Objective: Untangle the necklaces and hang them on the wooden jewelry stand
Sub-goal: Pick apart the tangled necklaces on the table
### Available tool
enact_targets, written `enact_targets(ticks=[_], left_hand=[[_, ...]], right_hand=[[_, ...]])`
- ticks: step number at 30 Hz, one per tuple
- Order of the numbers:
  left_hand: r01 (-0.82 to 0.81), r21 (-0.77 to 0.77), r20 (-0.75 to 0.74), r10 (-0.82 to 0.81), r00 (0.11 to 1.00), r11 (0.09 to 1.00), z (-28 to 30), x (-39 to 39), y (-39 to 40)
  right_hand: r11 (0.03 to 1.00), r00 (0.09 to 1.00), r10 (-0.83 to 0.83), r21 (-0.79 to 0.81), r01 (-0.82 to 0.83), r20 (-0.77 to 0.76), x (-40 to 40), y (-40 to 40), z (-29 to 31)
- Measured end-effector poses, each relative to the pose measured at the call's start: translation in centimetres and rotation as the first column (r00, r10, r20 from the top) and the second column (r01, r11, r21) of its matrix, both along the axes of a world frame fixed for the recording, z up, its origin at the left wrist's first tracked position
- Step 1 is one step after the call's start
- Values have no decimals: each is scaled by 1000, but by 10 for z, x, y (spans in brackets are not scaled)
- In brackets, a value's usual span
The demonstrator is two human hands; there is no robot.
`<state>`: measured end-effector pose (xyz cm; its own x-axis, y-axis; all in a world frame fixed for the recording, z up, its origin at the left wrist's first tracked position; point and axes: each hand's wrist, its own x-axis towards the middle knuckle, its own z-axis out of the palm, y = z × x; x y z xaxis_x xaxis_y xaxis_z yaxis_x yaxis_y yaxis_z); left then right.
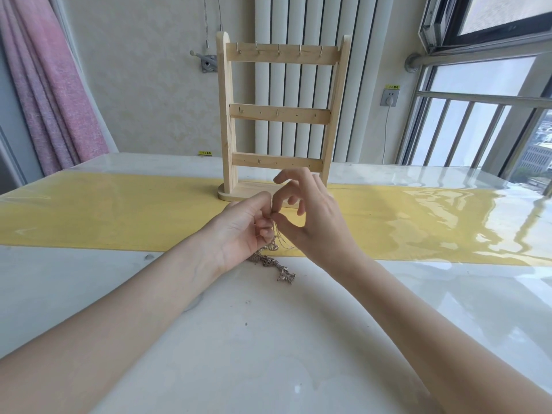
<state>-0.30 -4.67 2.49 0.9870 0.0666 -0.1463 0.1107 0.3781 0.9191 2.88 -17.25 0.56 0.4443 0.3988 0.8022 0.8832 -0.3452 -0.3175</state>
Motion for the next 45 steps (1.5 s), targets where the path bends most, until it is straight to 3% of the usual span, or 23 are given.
enact_targets(ticks=[16,21,24,32,39,42,45], left_hand=[[0,-4,70,0,998,1000,5,-2,-3],[-67,19,183,62,981,998,5,-1,0],[-59,68,212,44,976,996,4,-1,0],[-104,293,237,33,971,950,-1,-3,-4],[18,343,150,-74,986,939,1,-5,4],[84,443,102,-143,984,893,3,-6,14],[31,577,133,-131,982,816,6,-6,21]], right_hand=[[996,988,41,85,-28,-147,-8,1,2],[950,866,241,290,-118,-437,-10,1,6],[941,827,278,311,-133,-488,-10,3,5],[946,848,239,310,-94,-472,-10,3,5],[993,957,95,96,-71,-274,-7,1,1],[996,967,78,53,-67,-244,-5,-1,-1],[998,975,54,28,-50,-214,-2,-2,-1]])
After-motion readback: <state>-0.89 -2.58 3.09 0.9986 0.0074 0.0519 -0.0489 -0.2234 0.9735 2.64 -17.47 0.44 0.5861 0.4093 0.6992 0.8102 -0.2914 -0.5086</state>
